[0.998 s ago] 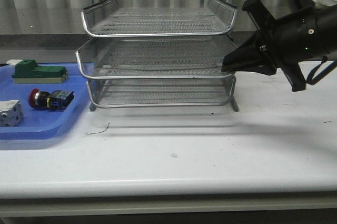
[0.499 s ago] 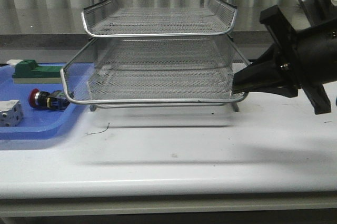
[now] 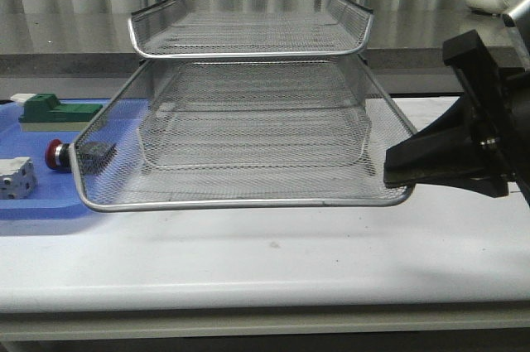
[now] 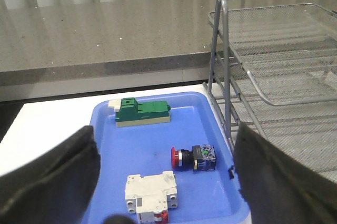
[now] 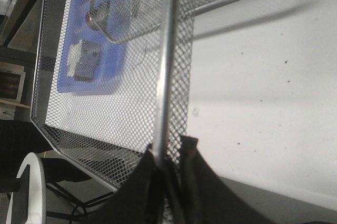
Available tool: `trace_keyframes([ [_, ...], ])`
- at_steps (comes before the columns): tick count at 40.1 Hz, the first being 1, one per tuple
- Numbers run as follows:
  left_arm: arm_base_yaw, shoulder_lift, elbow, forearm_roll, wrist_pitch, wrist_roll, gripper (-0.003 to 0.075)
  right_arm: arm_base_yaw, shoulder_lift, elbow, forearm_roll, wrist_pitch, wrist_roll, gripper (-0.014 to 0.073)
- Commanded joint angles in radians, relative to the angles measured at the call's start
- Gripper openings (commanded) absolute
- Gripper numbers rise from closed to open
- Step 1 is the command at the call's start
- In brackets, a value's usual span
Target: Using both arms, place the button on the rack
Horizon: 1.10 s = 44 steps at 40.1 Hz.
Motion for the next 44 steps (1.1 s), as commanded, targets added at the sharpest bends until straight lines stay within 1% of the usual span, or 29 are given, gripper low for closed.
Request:
trace_keyframes([
  [1,0.001,0.01,-0.039,-0.001,-0.08,0.001,0.0503,0.002,-0.028,-0.001,0.031,0.059,0.003,0.0059],
  [2,0.001,0.01,-0.039,-0.001,-0.08,0.001,0.0503,0.002,-0.028,-0.001,0.031,0.058,0.003,0.0078],
  [8,0.001,0.01,-0.039,-0.001,-0.08,0.001,0.0503,0.002,-0.028,-0.001,0.033,0.061,-0.012,0.0321],
  [10,0.001,0.01,-0.039,-0.001,-0.08,0.001,0.0503,0.002,-0.028,-0.001,0.039,0.061,-0.012,0.0374],
  [12,0.001,0.01,-0.039,-0.001,-0.08,0.001,0.0503,0.002,-0.028,-0.001,0.043,0.061,-0.012,0.0409],
  [16,0.001,0.01,-0.039,-0.001,-0.08,0.001,0.0503,-0.003,-0.031,-0.001,0.043,0.059,-0.012,0.044],
  [19,0.001,0.01,-0.039,-0.001,-0.08,0.001,0.0503,-0.028,-0.045,-0.001,0.031,0.058,-0.013,0.044],
  [25,0.001,0.01,-0.039,-0.001,-0.08,0.001,0.0503,-0.125,-0.127,-0.001,-0.007,0.086,-0.013,0.0428],
  [28,0.001,0.01,-0.039,-0.001,-0.08,0.001,0.0503,-0.179,-0.194,-0.008,-0.03,0.098,-0.002,0.0385],
  [31,0.001,0.01,-0.039,-0.001,-0.08,0.001,0.0503,-0.195,-0.245,-0.029,-0.078,0.089,0.04,0.0304],
  [32,0.001,0.01,-0.039,-0.001,-0.08,0.001,0.0503,-0.195,-0.259,-0.043,-0.104,0.084,0.05,0.0277],
  [33,0.001,0.01,-0.039,-0.001,-0.08,0.001,0.0503,-0.195,-0.28,-0.058,-0.136,0.079,0.069,0.0233],
  [37,0.001,0.01,-0.039,-0.001,-0.08,0.001,0.0503,-0.194,-0.34,-0.118,-0.256,0.05,0.15,0.0133],
  [40,0.001,0.01,-0.039,-0.001,-0.08,0.001,0.0503,-0.194,-0.392,-0.171,-0.364,0.018,0.225,0.0091],
  [44,0.001,0.01,-0.039,-0.001,-0.08,0.001,0.0503,-0.193,-0.46,-0.235,-0.517,-0.037,0.33,0.006],
])
